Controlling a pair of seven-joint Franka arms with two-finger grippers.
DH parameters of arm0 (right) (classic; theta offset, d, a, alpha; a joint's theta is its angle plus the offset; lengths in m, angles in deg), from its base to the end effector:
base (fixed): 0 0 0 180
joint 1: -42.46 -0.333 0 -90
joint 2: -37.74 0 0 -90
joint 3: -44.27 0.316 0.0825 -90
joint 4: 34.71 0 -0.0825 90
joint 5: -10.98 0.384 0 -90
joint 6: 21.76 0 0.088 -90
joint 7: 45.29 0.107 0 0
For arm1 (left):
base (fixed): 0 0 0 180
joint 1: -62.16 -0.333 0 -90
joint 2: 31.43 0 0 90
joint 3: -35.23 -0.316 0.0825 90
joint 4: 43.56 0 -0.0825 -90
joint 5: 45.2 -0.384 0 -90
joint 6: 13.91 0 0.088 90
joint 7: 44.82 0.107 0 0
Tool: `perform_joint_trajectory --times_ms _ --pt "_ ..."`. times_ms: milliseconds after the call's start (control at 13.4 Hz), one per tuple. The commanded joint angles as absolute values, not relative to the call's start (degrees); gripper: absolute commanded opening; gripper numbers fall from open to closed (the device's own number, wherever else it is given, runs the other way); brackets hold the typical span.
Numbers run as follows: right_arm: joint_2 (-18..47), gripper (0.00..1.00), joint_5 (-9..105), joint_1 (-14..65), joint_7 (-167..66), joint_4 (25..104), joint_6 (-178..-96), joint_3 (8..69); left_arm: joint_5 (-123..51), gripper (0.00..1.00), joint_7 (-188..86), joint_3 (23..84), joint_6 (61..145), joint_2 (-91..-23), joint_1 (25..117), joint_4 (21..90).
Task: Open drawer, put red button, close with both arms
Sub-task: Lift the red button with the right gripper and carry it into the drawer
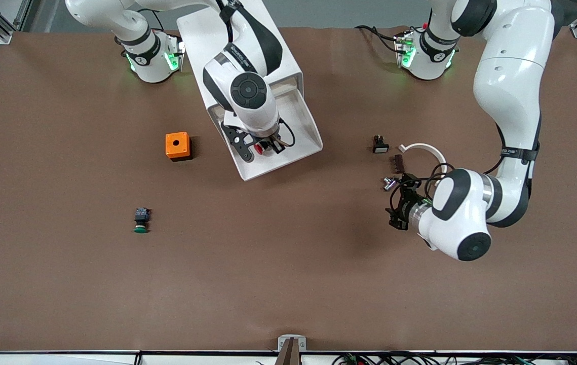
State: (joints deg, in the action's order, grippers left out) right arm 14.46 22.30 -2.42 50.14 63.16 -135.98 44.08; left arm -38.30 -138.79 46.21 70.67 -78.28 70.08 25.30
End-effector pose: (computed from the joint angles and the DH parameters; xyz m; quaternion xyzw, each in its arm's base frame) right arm 0.4514 0.4638 0.3468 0.8780 -0.4669 -0.1020 0.0270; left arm 0.6586 -0.2061 0.2693 -0.7457 -0.5988 0.2552 0.1422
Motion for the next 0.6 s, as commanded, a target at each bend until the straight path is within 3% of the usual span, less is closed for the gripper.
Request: perform_joint_trajectory --times_ms 0,149,223,372,521 --pt "13.6 0.64 23.5 -3.9 50.6 62.2 -135.7 43.4 -43.8 1.0 -135.5 46.6 70.9 -77.3 70.8 25.5" --pt "13.6 0.78 23.5 -4.0 50.5 62.1 -135.6 43.4 -44.9 1.0 -126.8 46.7 74.8 -75.0 70.9 25.6" --pt "13.7 0.99 23.5 -4.0 50.8 62.1 -135.1 43.4 -44.9 1.0 -121.4 46.7 76.0 -74.6 71.1 25.6" --pt "14.6 1.0 23.5 -3.3 50.7 61.5 -133.1 43.1 -44.9 1.0 -111.6 48.6 78.3 -71.8 71.0 25.9" --pt "15.3 1.0 23.0 -1.2 50.1 55.2 -122.4 42.8 -45.2 1.0 -108.8 51.0 80.5 -70.2 71.0 26.2"
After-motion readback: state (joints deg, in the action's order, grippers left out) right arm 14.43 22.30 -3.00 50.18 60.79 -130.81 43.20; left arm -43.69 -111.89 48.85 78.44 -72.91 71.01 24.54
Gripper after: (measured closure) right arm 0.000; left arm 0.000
